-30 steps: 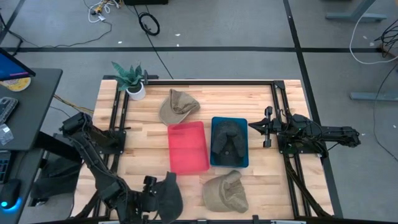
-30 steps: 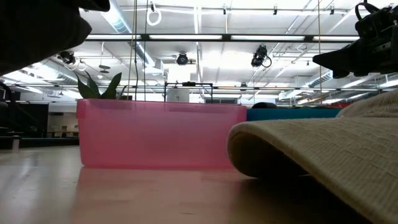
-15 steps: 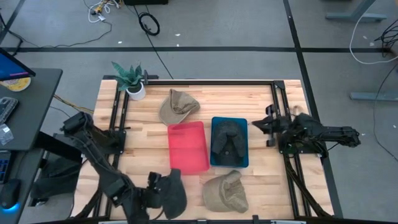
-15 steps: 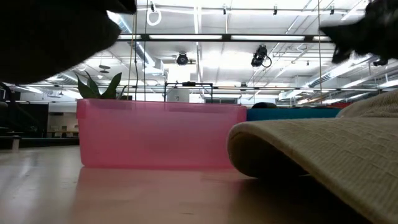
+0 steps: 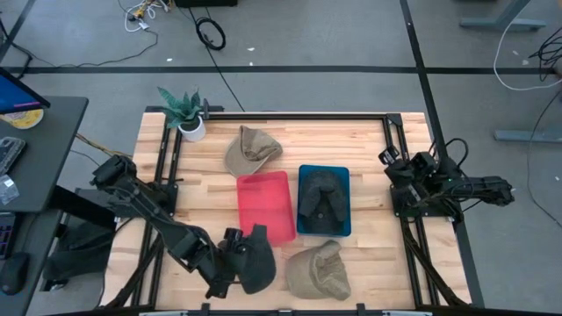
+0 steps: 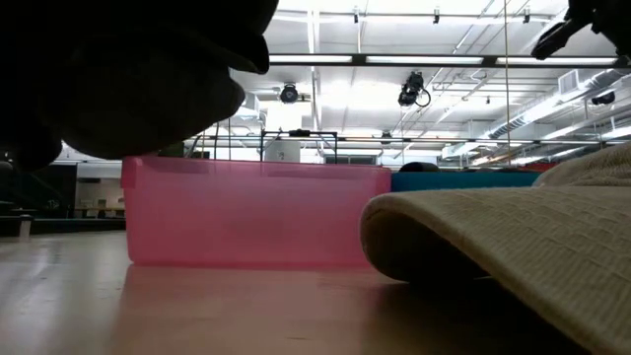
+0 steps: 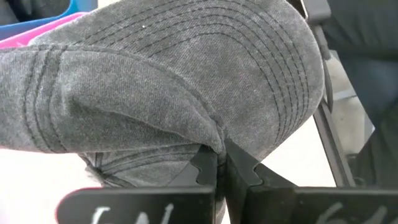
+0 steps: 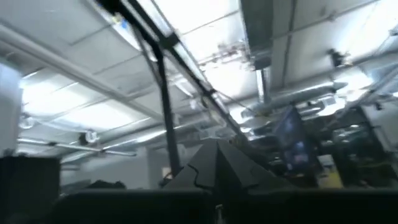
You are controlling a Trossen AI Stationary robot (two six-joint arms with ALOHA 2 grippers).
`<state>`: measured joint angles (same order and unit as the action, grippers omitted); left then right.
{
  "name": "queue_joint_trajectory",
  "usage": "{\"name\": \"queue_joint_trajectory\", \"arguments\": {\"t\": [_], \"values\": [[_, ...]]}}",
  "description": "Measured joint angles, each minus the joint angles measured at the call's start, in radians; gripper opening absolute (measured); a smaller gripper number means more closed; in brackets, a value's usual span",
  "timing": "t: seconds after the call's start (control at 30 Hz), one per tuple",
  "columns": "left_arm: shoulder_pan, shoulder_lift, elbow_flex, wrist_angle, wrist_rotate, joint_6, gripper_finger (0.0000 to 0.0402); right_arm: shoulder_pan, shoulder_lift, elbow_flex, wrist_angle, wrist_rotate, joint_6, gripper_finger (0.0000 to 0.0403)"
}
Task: Pick & Place hat
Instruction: Put the black cap into the blue bin
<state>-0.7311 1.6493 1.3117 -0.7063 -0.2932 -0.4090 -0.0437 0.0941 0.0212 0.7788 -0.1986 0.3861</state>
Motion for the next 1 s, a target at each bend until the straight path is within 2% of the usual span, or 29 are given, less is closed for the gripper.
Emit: {"name": "queue_joint_trajectory", "arguments": {"t": [0.07,0.17,0.4,0.67,0.87,1.0], "values": [[0.000,0.000,0.000,0.000,0.004,0.003,0.0006,0.002,0.041,0.002,0.041,-0.034,-0.004,0.0015],[0.000,0.000,0.000,-0.001,0.005,0.014,0.0006,0.006,0.115,0.041,0.008,-0.038,-0.009,0.0015],[0.022,0.000,0.000,-0.014,0.005,0.174,0.0006,0.006,0.358,0.243,-0.149,-0.102,-0.074,0.0015],[0.084,0.000,0.001,-0.145,0.003,0.163,0.0006,0.008,0.625,0.446,-0.263,-0.216,-0.155,0.0015],[0.114,0.000,0.001,-0.191,0.003,0.161,0.0007,0.025,0.804,0.512,-0.256,-0.207,-0.213,0.0015],[0.131,0.000,0.001,-0.191,0.028,0.212,0.0006,0.059,0.926,0.522,-0.188,-0.140,-0.248,0.0015]]}}
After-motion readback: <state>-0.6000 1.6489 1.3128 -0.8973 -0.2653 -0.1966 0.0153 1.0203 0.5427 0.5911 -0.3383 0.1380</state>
